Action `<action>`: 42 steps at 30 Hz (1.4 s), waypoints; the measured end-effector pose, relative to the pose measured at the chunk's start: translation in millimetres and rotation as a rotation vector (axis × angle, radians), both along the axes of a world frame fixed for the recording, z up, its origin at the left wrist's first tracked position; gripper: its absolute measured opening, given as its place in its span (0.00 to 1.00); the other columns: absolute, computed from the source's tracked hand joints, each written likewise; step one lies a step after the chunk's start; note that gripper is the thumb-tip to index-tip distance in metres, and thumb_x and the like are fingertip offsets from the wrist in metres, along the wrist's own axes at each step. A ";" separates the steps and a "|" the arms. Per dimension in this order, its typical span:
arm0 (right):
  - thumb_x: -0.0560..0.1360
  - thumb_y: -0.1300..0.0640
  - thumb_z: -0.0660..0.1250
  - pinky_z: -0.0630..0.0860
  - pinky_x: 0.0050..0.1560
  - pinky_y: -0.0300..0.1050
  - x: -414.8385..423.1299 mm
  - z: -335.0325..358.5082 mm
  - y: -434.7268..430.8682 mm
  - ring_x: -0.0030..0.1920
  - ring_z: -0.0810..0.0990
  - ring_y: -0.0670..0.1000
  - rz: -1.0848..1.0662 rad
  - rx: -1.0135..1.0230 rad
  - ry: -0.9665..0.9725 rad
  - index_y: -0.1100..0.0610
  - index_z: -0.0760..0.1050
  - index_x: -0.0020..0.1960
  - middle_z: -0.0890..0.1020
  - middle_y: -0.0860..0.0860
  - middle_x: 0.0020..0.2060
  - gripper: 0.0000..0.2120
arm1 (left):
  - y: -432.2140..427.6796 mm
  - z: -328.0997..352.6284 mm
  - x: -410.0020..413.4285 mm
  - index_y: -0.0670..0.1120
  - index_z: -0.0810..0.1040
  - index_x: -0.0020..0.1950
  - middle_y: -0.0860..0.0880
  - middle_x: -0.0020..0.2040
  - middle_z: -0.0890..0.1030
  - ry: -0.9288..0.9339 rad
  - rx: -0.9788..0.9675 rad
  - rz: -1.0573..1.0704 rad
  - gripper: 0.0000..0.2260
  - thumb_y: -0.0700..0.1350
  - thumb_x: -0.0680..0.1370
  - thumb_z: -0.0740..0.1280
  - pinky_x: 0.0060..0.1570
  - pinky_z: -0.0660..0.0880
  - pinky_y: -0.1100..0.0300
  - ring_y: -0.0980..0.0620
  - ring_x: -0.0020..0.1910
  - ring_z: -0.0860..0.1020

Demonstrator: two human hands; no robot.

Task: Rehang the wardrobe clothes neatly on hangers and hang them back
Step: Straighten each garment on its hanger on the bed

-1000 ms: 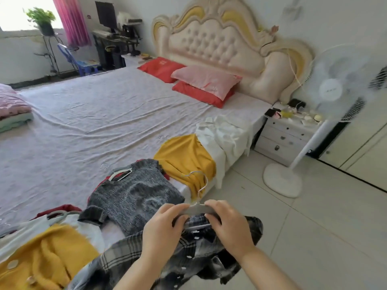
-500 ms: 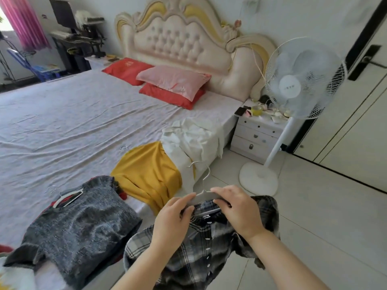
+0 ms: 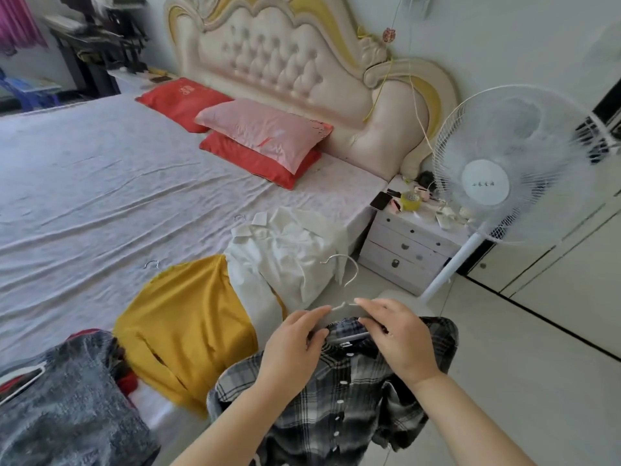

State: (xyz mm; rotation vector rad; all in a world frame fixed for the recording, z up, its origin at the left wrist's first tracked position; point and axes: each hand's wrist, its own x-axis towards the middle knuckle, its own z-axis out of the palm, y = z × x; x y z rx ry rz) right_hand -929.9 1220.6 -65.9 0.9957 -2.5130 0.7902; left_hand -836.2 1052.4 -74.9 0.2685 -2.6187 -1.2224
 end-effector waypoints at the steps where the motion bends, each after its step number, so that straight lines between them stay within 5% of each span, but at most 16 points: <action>1: 0.66 0.64 0.76 0.80 0.38 0.42 -18.7 -1.5 -2.4 0.41 0.82 0.50 0.011 0.003 0.004 0.55 0.81 0.54 0.83 0.48 0.44 0.18 | -1.0 -1.6 -16.4 0.58 0.70 0.66 0.62 0.50 0.71 -0.005 0.006 0.014 0.17 0.47 0.78 0.62 0.40 0.65 0.77 0.63 0.42 0.69; 7: 0.66 0.63 0.76 0.80 0.45 0.42 -144.8 -19.9 -20.5 0.45 0.82 0.50 0.147 -0.018 -0.013 0.55 0.81 0.55 0.84 0.49 0.47 0.17 | -8.7 -16.9 -122.1 0.58 0.70 0.67 0.58 0.51 0.73 -0.035 0.006 0.126 0.18 0.46 0.78 0.62 0.44 0.69 0.68 0.60 0.43 0.71; 15: 0.65 0.63 0.77 0.81 0.40 0.44 -295.3 -17.5 -52.5 0.43 0.83 0.51 0.334 -0.011 0.022 0.55 0.81 0.53 0.84 0.49 0.46 0.18 | -16.6 -9.4 -242.5 0.54 0.71 0.67 0.59 0.52 0.73 -0.066 0.026 0.301 0.17 0.45 0.78 0.62 0.44 0.63 0.80 0.61 0.46 0.71; 22: 0.65 0.63 0.77 0.79 0.41 0.40 -389.3 -21.8 -112.0 0.45 0.82 0.50 0.452 -0.002 0.006 0.54 0.81 0.54 0.84 0.48 0.46 0.18 | -56.9 -16.7 -321.4 0.54 0.71 0.66 0.58 0.52 0.73 -0.062 0.067 0.427 0.17 0.44 0.78 0.63 0.46 0.65 0.75 0.59 0.48 0.72; 34: 0.66 0.63 0.76 0.80 0.40 0.45 -496.7 -38.3 -257.1 0.44 0.82 0.54 0.538 0.071 -0.074 0.55 0.82 0.54 0.84 0.50 0.45 0.16 | -188.5 -41.0 -422.3 0.53 0.72 0.66 0.54 0.56 0.75 -0.081 0.103 0.520 0.17 0.42 0.78 0.63 0.49 0.66 0.70 0.59 0.50 0.72; 42: 0.67 0.62 0.75 0.80 0.37 0.48 -534.1 -65.5 -354.0 0.43 0.82 0.54 0.693 0.159 -0.176 0.54 0.81 0.54 0.84 0.50 0.43 0.16 | -256.5 -66.0 -447.1 0.51 0.72 0.66 0.53 0.56 0.76 -0.159 0.080 0.687 0.17 0.41 0.78 0.63 0.44 0.62 0.82 0.59 0.47 0.70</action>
